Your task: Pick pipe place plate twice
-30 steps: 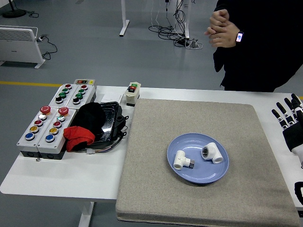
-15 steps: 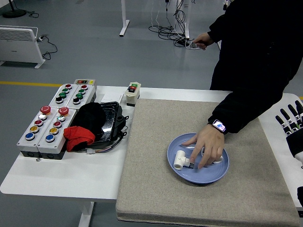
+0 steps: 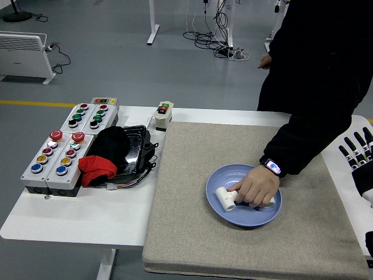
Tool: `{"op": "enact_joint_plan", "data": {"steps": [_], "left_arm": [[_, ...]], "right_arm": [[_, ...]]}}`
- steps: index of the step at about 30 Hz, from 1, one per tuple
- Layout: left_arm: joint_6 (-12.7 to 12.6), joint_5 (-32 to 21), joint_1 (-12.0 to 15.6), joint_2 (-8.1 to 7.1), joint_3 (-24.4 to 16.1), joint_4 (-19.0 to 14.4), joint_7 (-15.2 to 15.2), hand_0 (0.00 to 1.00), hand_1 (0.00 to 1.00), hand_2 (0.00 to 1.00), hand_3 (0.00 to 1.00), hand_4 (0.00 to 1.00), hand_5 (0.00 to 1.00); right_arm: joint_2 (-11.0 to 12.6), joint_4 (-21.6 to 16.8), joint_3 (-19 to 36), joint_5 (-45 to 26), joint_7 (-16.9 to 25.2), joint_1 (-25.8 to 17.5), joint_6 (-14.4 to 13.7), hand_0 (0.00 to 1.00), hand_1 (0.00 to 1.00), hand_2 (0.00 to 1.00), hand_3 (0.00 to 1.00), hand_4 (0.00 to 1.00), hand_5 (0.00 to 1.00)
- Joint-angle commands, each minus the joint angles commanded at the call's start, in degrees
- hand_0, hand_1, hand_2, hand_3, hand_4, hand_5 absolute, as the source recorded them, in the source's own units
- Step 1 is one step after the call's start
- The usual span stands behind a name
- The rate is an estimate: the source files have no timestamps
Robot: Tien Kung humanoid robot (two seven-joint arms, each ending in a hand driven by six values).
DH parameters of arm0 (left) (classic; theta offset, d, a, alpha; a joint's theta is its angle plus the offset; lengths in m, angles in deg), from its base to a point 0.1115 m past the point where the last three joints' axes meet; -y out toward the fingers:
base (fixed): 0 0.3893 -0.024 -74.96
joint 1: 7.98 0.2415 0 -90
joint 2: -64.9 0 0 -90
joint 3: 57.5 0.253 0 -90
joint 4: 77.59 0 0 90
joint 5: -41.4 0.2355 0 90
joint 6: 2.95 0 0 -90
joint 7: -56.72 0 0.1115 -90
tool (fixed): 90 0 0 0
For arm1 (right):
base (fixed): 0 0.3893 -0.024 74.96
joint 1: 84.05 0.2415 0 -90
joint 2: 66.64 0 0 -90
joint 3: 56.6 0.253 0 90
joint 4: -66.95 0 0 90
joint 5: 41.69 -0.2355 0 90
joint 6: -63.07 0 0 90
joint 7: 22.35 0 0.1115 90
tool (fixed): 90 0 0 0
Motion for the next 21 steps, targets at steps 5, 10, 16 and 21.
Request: {"op": "enact_joint_plan", "data": {"steps": [5, 10, 16, 21], "left_arm": [[0.1, -0.1, 0.0, -0.05, 0.2, 0.0, 0.0, 0.624, 0.589, 0.533, 0.591, 0.273, 0.998], [0.1, -0.2, -0.1, -0.08, 0.3, -0.1, 0.0, 0.624, 0.589, 0.533, 0.591, 0.273, 0.998], [0.2, -0.1, -0.2, -0.09, 0.3, -0.1, -0.1, 0.624, 0.589, 0.532, 0.591, 0.273, 0.998], [0.2, -0.1, -0.3, -0.11, 0.4, -0.1, 0.0, 0.624, 0.589, 0.533, 0.591, 0.272, 0.998]], "right_arm": [[0.0, -0.2, 0.5, -0.1, 0.0, 0.1, -0.3, 0.877, 0.827, 0.905, 0.892, 0.562, 0.604], [-0.1, -0.1, 1.0, -0.2, 0.1, 0.1, -0.7, 0.877, 0.827, 0.905, 0.892, 0.562, 0.604], [-0.2, -0.2, 1.3, -0.3, 0.2, 0.1, -0.9, 0.876, 0.826, 0.905, 0.891, 0.561, 0.603], [-0.2, -0.3, 1.7, -0.3, 0.4, 0.1, -0.9, 0.875, 0.825, 0.905, 0.890, 0.559, 0.602]]}}
